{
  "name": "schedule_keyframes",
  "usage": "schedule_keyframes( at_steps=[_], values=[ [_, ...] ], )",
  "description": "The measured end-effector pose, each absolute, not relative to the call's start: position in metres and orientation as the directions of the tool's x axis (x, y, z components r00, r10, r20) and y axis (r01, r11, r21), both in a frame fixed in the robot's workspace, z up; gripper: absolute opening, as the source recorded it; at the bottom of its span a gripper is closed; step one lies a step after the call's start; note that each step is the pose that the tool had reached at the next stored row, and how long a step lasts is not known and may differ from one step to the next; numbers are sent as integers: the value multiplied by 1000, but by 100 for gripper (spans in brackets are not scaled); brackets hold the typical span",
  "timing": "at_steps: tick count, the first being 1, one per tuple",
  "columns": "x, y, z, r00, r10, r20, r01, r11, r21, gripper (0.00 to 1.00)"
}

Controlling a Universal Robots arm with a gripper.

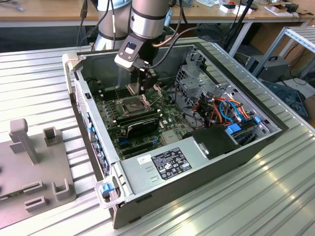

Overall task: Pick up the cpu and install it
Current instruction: 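Place the cpu into insertion slot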

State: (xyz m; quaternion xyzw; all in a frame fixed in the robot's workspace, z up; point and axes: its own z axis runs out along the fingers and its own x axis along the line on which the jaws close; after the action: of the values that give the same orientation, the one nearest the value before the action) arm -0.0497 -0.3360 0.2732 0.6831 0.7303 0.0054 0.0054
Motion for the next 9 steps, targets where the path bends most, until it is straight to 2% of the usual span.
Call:
schedule_keyframes(
  at_steps=[4,9],
  values=[
    [-50,-336,271,-4,1000,-1,1000,4,15,54],
    [-50,-336,271,-3,1000,-1,1000,3,15,54]
  ],
)
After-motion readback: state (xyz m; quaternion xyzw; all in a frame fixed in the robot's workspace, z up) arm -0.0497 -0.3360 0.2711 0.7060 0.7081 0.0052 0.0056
